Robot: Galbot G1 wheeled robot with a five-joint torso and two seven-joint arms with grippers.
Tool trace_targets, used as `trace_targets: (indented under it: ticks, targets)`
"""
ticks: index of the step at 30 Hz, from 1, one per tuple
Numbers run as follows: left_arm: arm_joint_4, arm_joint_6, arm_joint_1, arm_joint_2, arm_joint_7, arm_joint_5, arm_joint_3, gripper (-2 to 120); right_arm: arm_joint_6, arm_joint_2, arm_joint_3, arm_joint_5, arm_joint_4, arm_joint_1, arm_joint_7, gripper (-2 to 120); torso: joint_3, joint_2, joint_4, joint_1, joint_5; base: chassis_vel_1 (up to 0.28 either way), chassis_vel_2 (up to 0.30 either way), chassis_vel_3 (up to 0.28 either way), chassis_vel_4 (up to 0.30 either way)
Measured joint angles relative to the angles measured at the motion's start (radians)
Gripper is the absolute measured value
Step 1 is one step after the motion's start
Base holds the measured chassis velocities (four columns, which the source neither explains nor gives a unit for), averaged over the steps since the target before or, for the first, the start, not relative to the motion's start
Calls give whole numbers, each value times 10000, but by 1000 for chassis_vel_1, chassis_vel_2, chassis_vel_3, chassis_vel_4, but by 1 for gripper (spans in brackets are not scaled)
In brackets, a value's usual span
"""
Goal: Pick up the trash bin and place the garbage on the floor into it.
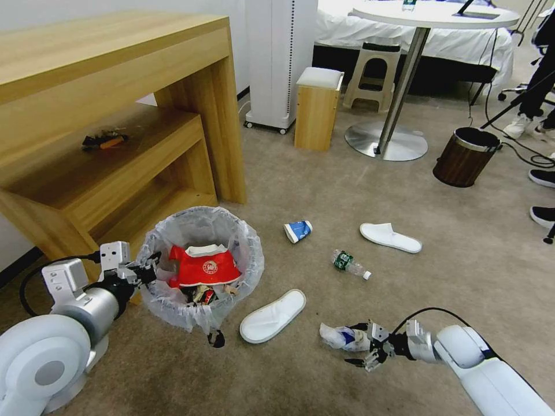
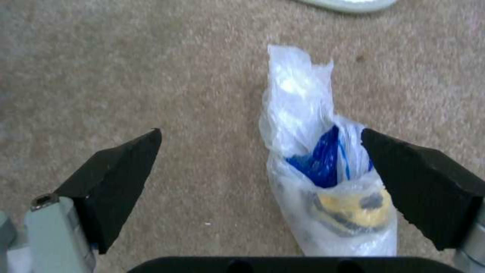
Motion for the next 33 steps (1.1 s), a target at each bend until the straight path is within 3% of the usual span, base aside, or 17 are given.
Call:
trace_targets:
  ticks: [33]
  targets:
    - [-28,-14,91,-23,138,107,-23,0,674,339,-285,-714,-1723,574,1415,100,0,0,0,0,0,0,0,0,0]
